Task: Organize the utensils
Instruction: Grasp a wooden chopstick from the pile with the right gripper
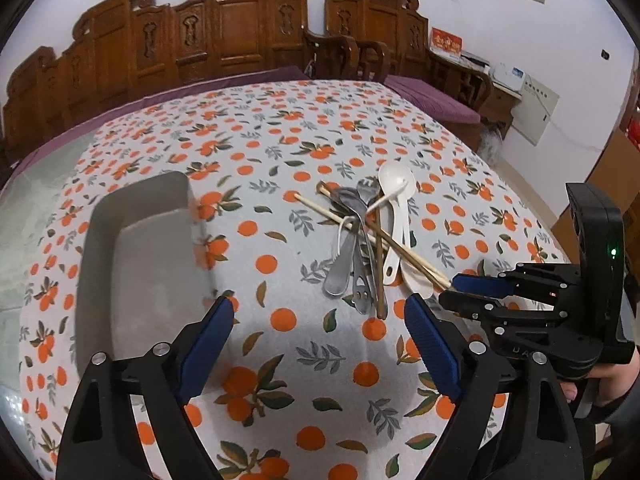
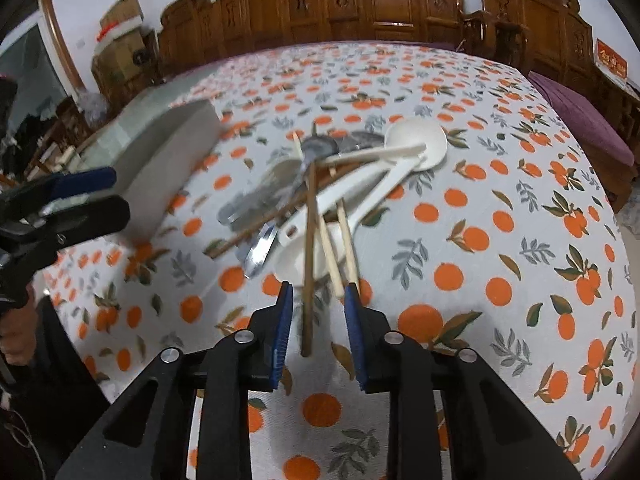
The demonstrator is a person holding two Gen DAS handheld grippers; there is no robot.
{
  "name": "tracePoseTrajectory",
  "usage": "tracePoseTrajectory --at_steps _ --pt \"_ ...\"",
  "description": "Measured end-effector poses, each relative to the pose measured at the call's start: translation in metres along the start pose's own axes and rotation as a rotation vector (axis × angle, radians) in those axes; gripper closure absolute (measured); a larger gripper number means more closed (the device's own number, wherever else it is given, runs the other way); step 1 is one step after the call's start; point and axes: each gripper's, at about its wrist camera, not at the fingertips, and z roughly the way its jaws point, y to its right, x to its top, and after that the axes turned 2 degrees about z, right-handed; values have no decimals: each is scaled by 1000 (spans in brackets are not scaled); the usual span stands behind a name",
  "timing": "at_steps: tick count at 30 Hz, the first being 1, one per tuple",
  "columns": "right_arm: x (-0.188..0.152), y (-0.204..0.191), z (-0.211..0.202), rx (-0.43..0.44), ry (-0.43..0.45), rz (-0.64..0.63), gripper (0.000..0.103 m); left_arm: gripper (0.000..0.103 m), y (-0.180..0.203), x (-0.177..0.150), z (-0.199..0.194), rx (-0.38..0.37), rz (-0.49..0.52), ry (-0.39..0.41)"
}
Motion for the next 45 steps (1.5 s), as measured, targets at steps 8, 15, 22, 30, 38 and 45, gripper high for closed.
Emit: tracePoseTrajectory --at_steps 8,15,22,30,38,45 --pt "12 5 -27 30 40 6 97 27 6 7 21 -31 0 -33" --pt "23 7 -56 38 109 -1 97 47 19 6 48 -99 -5 -82" --pt "32 13 -77 28 159 2 97 65 27 4 66 -121 -2 -112" --pt "33 13 -84 25 183 6 97 97 28 5 75 -145 -20 -126" --pt "36 8 -99 21 220 -10 97 99 28 5 41 -149 -22 -67" --pt "39 -5 -112 9 258 -42 97 99 25 8 -7 -144 -4 25"
